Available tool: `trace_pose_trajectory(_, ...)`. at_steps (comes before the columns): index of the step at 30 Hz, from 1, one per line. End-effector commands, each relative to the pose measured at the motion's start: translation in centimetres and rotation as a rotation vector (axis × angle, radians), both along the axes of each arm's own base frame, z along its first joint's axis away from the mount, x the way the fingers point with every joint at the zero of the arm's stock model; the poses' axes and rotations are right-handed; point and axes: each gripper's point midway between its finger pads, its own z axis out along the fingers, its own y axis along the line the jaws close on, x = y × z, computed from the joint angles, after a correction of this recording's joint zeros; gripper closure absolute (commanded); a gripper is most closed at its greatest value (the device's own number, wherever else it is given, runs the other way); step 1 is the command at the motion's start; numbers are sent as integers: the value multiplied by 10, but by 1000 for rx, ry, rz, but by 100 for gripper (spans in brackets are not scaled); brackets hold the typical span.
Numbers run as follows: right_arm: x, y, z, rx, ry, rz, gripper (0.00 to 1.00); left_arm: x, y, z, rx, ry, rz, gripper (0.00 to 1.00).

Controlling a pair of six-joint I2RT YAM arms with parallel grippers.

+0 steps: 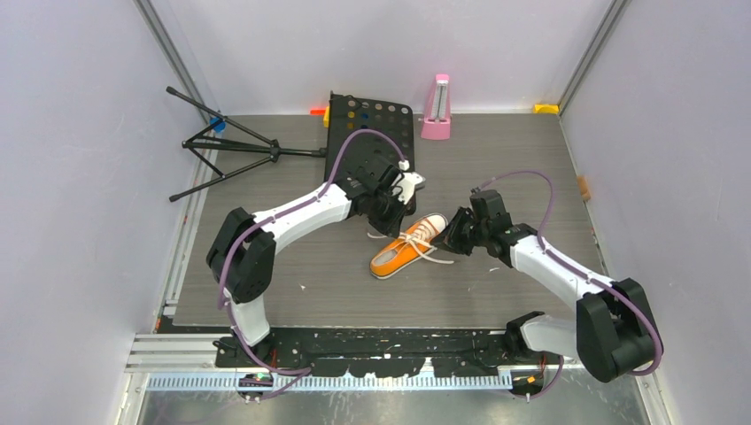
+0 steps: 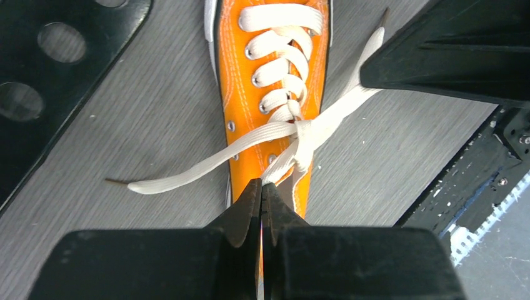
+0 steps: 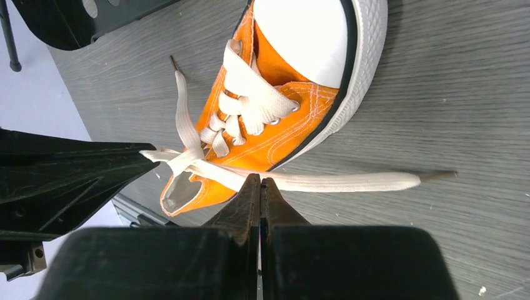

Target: Tie the shoes

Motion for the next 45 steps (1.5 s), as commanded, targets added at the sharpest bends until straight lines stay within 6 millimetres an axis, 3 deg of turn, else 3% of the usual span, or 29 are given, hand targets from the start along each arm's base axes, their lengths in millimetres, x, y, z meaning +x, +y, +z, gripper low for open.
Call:
trace_pose_trajectory(1,7,-17,15,-111,-63,-4,100,12,13,18,44,-78,22,100)
trace_pose_trajectory(5,-3,-38,-4,-238,-11,-12,100,19,21,1,94,-94,72,100)
trace_pose_trajectory(12,-15,-59,-35,-409,23,-45,100,41,55,-22,273,-171,237,100)
trace_pose_trajectory(21,-24,-83,-66,-702,69,-101,100,51,99,-48,526,-222,389,100)
trace_pose_trajectory(26,-22,-96,-62,-753,63,-171,100,52,107,-54,560,-265,483,100)
trace_pose_trajectory(33,-25,-106,-66,-793,77,-242,100,55,117,-41,664,-395,560,100)
trace_pose_trajectory(45,-31,-118,-75,-868,121,-367,100,40,128,-58,722,-362,602,100)
